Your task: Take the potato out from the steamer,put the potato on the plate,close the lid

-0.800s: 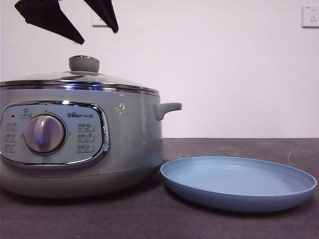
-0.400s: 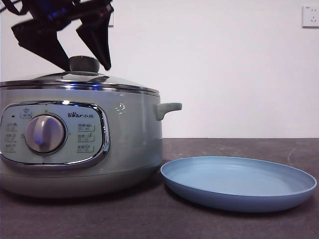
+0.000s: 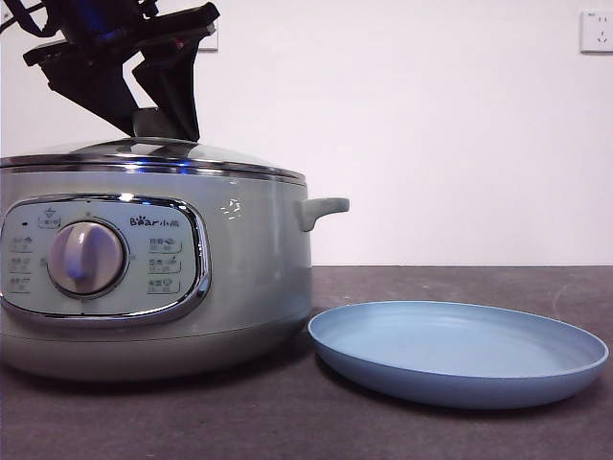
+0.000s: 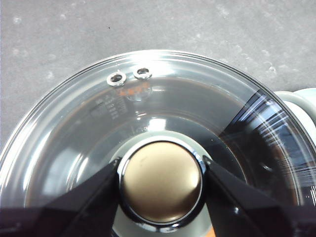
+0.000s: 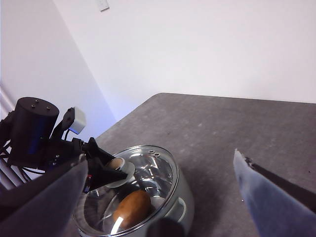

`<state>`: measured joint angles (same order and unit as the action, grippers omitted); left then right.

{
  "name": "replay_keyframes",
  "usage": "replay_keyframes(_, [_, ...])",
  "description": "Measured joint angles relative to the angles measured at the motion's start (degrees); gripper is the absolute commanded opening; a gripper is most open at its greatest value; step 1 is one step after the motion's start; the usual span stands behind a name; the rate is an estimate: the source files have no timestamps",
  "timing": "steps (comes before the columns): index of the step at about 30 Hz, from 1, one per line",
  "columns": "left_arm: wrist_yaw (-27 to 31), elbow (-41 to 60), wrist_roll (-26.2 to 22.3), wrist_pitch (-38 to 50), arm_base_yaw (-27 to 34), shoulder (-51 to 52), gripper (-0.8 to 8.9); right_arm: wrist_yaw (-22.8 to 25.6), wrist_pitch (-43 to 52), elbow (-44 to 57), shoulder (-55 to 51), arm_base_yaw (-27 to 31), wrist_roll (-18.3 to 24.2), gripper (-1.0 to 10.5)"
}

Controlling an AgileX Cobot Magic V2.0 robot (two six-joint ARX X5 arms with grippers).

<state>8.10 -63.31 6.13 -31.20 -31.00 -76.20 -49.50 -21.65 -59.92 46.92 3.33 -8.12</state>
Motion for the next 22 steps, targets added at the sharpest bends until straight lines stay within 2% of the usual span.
replay_keyframes(10, [-0.09,-1.14,-0.37,-1.29,0.00,-0.11,-0.08,0.00,-0.02,0.00,0.00,0.00,0.00,5.0])
replay_keyframes(16, [0.44,-8.44,-1.46,-3.96,0.04,0.81,-0.08,-0.02,0.00,0.00,0.00,-0.11,0.00,5.0])
replay_keyframes(22, [0.46,-15.41,-2.60,-3.96,0.04,7.06,-0.08,-0.09,0.72,-0.09,0.00,-1.84,0.00,5.0])
